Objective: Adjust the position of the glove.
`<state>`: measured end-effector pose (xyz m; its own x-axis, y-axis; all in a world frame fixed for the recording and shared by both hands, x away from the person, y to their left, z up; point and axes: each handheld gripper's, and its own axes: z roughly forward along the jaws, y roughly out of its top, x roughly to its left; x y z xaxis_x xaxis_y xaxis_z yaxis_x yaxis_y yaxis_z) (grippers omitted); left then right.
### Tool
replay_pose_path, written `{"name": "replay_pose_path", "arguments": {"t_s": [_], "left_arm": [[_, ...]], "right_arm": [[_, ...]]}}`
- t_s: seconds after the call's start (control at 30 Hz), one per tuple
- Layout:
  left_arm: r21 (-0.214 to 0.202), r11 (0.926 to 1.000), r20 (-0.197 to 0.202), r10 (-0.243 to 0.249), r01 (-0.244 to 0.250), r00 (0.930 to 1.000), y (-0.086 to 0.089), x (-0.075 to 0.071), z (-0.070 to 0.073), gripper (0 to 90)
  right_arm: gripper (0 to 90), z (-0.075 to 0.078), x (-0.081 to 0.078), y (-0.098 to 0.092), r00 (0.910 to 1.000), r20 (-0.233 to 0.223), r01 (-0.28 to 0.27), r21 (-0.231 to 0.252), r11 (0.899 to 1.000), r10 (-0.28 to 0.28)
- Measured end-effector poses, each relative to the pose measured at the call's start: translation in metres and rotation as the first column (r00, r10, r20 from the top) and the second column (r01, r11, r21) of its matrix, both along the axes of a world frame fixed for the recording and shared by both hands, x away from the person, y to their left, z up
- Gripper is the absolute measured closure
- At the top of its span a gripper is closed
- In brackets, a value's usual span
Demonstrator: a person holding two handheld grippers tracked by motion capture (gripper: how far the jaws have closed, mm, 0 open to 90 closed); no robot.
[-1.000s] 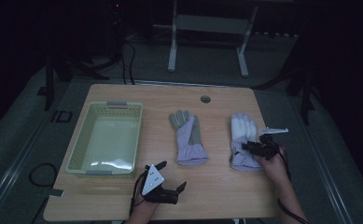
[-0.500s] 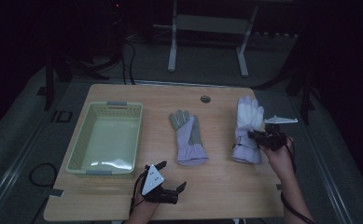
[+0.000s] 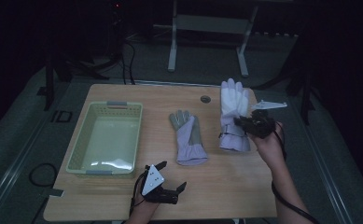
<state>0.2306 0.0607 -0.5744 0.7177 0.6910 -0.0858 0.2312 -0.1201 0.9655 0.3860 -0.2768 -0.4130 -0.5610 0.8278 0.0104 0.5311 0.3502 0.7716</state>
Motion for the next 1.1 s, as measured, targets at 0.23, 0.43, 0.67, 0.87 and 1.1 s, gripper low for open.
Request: {"name": "replay_pose_path", "arguments": {"t_s": [0.23,0.43,0.67,0.87,1.1], "left_arm": [[0.0,1.0,0.0,-0.002,0.002,1.0,0.0,0.0,0.0,0.2],[-0.002,1.0,-0.001,-0.004,0.004,1.0,0.0,0.0,0.0,0.2],[-0.005,1.0,-0.002,-0.005,0.005,1.0,0.001,0.0,0.0,0.2],[-0.005,1.0,0.001,-0.006,0.006,1.0,0.001,0.0,0.0,0.2],[-0.006,0.9999,0.0,-0.009,0.009,1.0,0.001,0.0,0.0,0.2]], "right_arm": [[79.2,0.004,0.0,0.047,0.9992,-0.019,-0.034,-0.003,0.999,0.034],[79.2,-0.001,-0.001,0.086,0.9959,-0.04,-0.083,-0.03,0.996,0.082],[79.2,-0.013,0.0,0.118,0.9919,-0.076,-0.106,-0.059,0.993,0.102],[79.1,-0.035,0.008,0.134,0.9866,-0.136,-0.102,-0.089,0.991,0.09],[78.9,-0.068,0.02,0.144,0.9789,-0.199,-0.072,-0.139,0.988,0.044]]}}
